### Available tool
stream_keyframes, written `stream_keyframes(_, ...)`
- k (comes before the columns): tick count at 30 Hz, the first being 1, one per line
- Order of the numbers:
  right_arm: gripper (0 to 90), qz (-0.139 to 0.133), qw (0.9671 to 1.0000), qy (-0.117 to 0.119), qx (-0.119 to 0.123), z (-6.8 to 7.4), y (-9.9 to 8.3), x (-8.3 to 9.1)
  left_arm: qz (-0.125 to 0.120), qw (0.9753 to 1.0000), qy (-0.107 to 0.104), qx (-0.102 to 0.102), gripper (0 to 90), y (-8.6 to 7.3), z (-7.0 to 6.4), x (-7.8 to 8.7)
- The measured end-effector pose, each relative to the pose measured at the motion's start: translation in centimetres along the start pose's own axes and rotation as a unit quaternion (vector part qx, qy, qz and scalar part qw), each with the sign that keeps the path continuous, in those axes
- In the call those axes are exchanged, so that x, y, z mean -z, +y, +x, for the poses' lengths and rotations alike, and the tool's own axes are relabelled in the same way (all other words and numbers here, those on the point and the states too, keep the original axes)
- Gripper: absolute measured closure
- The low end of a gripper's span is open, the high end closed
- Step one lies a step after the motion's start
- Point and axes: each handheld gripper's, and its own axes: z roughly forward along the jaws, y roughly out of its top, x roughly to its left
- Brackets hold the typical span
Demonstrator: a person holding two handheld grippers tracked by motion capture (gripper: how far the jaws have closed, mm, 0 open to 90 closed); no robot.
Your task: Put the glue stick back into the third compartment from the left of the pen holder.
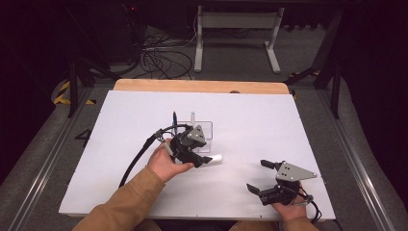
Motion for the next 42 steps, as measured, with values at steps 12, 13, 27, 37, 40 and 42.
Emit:
stream_keyframes(12,3.9,0.000,1.0000,0.001,0.001,0.0,0.0,0.0,0.014,0.9998,0.012,-0.009,43.6,0.6,-0.3,-0.5)
stream_keyframes(13,3.9,-0.001,1.0000,0.002,0.001,0.0,0.0,0.0,0.016,0.9996,0.018,-0.016,43.8,0.6,-0.4,-0.7)
stream_keyframes(27,3.9,-0.001,1.0000,0.002,0.004,0.1,0.0,0.0,0.051,0.9986,0.015,-0.009,49.3,0.6,0.0,-3.1)
stream_keyframes(37,3.9,0.000,1.0000,0.003,0.004,0.0,0.0,0.0,0.073,0.9969,0.020,-0.019,52.0,1.0,-0.1,-4.4)
stream_keyframes(40,3.9,0.000,1.0000,0.002,0.004,0.1,0.0,0.0,0.082,0.9962,0.019,-0.024,54.0,1.1,-0.2,-4.8)
stream_keyframes(42,3.9,0.000,1.0000,0.002,0.004,0.0,0.0,0.0,0.087,0.9957,0.019,-0.026,54.9,1.1,-0.3,-5.1)
